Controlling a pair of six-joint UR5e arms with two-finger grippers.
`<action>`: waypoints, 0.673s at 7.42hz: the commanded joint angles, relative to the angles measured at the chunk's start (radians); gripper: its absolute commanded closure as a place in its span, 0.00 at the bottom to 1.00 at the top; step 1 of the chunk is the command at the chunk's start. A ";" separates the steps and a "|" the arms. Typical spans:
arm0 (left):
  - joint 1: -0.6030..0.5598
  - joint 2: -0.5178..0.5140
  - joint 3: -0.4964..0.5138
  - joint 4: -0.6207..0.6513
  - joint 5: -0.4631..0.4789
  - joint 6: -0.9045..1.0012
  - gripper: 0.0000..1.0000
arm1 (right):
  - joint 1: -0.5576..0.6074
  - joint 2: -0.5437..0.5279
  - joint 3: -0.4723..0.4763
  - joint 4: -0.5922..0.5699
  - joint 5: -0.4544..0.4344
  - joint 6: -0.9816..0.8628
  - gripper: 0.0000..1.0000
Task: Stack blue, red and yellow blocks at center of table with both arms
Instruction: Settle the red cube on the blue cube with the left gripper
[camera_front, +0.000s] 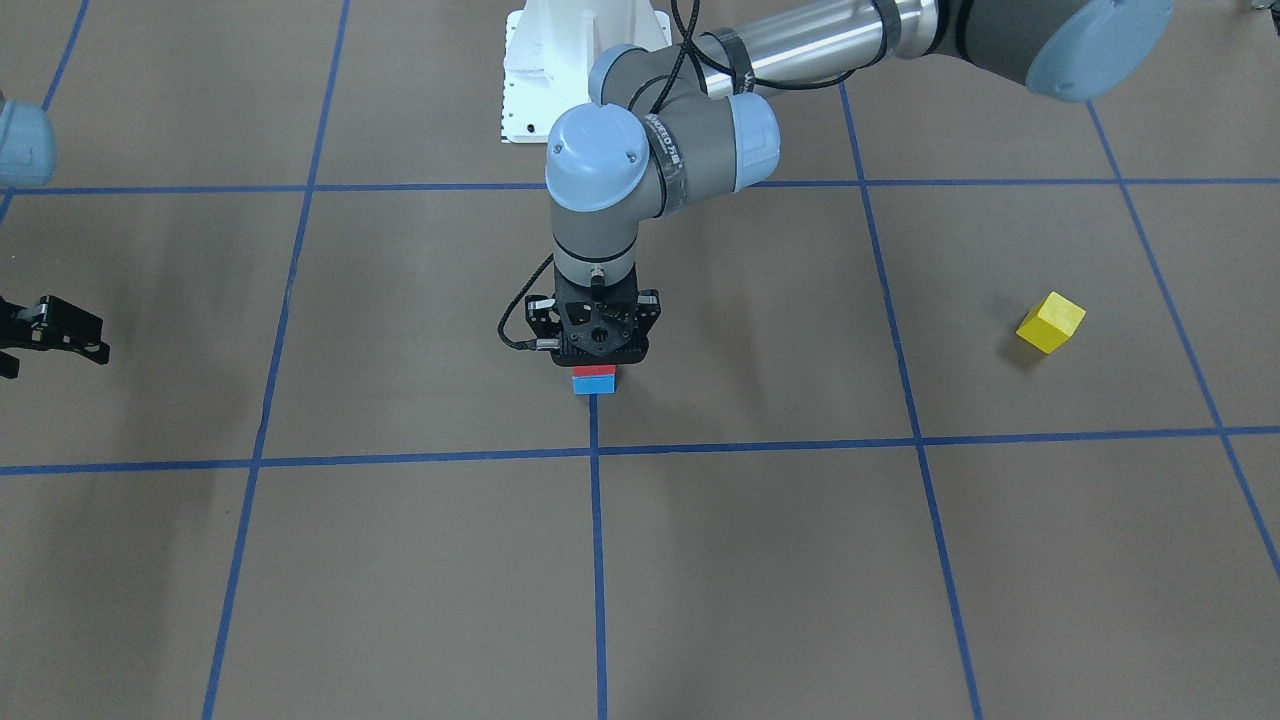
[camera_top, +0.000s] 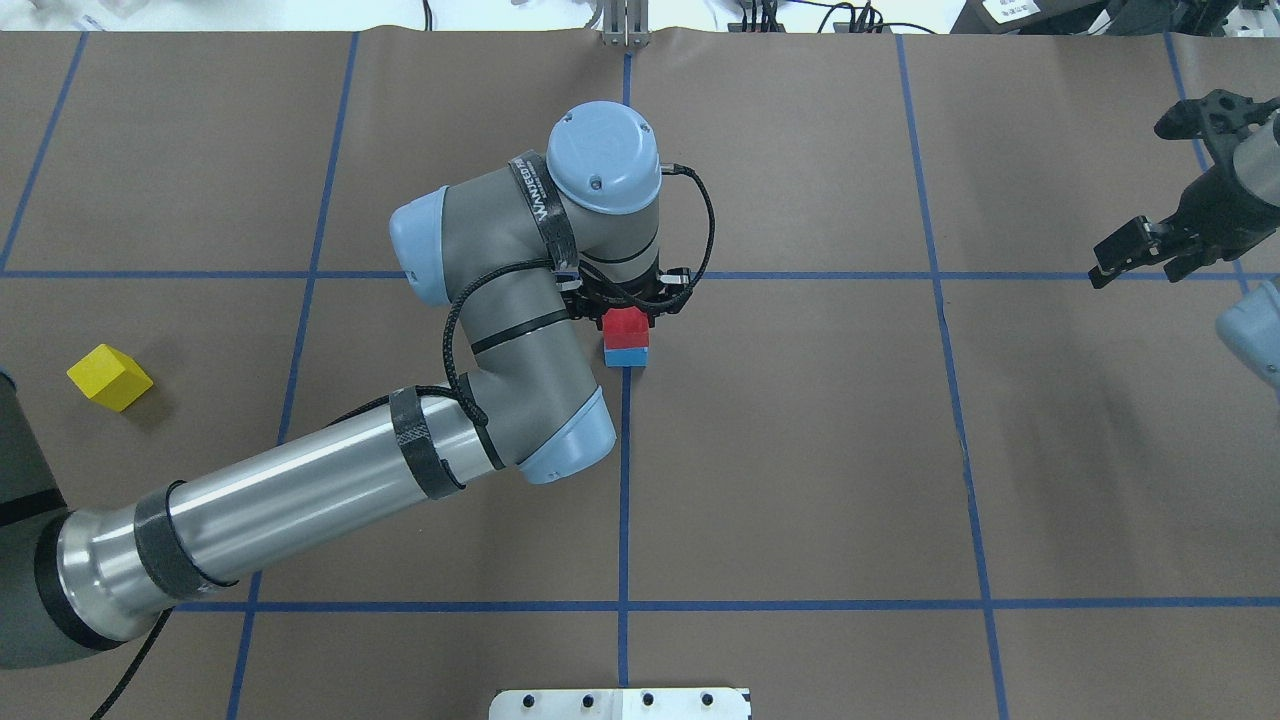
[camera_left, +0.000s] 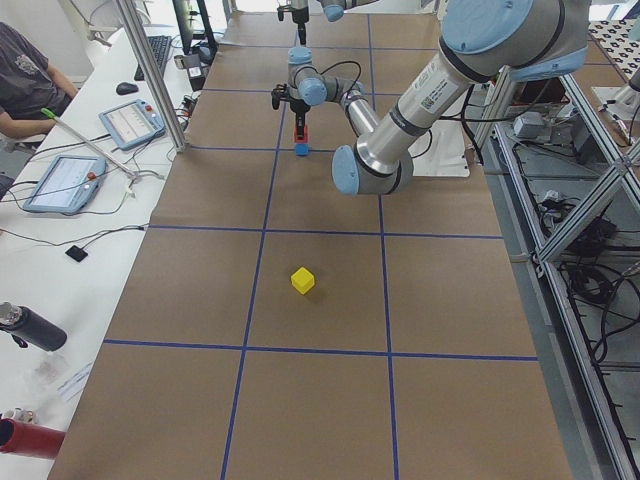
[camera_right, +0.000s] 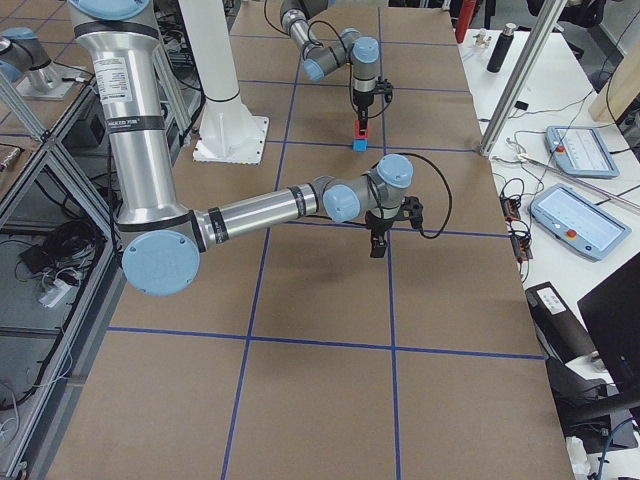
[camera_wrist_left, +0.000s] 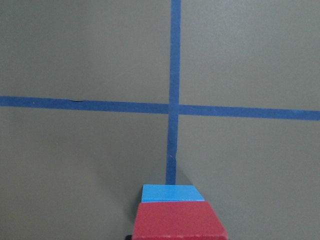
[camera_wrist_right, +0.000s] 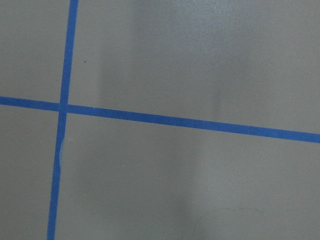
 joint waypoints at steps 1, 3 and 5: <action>0.001 0.000 0.001 -0.001 0.001 0.000 1.00 | 0.000 0.000 0.000 0.000 0.000 0.000 0.00; -0.001 -0.002 0.002 -0.001 0.021 0.002 1.00 | 0.000 0.002 0.000 0.000 0.000 0.000 0.00; -0.001 0.000 0.002 -0.001 0.022 0.003 1.00 | 0.000 0.002 0.000 0.000 0.000 0.000 0.00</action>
